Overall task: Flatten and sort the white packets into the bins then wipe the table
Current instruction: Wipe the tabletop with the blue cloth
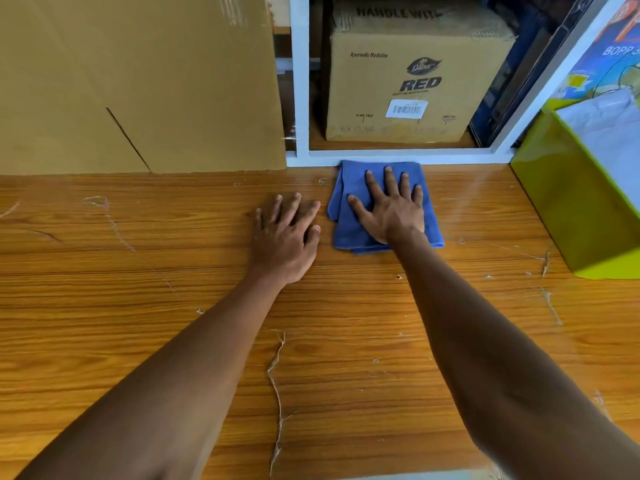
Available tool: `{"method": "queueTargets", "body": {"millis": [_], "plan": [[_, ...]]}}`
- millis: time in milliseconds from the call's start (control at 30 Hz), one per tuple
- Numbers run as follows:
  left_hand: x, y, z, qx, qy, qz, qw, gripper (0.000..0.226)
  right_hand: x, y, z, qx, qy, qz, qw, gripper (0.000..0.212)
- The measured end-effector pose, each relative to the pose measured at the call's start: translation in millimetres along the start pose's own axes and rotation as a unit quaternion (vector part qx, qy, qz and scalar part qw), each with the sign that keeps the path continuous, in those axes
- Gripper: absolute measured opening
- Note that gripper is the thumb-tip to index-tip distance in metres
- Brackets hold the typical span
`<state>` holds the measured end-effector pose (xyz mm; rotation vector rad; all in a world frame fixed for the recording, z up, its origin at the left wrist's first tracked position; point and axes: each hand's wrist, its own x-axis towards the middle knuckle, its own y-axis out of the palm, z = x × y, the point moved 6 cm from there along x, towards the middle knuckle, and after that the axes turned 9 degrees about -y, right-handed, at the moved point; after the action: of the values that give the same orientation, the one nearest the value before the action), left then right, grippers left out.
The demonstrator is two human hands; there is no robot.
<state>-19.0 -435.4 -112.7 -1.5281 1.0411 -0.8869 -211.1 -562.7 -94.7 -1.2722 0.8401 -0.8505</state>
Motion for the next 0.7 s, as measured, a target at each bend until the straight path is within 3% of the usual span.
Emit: {"method": "queueTargets", "body": {"millis": [167, 267, 533, 700], "plan": [[-6.9, -10.9, 5.0, -0.048, 0.016, 0.006, 0.999, 0.056, -57.9, 9.8, 62.2, 0.017, -0.066, -0.004, 0.998, 0.086], [-15.8, -20.5, 34.2, -0.068, -0.039, -0.01, 0.997, 0.059, -90.1, 14.2, 79.2, 0.026, -0.064, -0.001, 0.998, 0.083], [-9.1, -17.3, 79.1, -0.012, -0.084, -0.014, 0.996, 0.058, 10.3, 11.4, 83.5, 0.013, -0.047, -0.007, 0.999, 0.083], [-11.4, -24.9, 79.0, -0.018, -0.072, -0.035, 0.997, 0.056, -17.0, 16.2, 112.3, 0.012, -0.07, -0.016, 0.997, 0.084]]}}
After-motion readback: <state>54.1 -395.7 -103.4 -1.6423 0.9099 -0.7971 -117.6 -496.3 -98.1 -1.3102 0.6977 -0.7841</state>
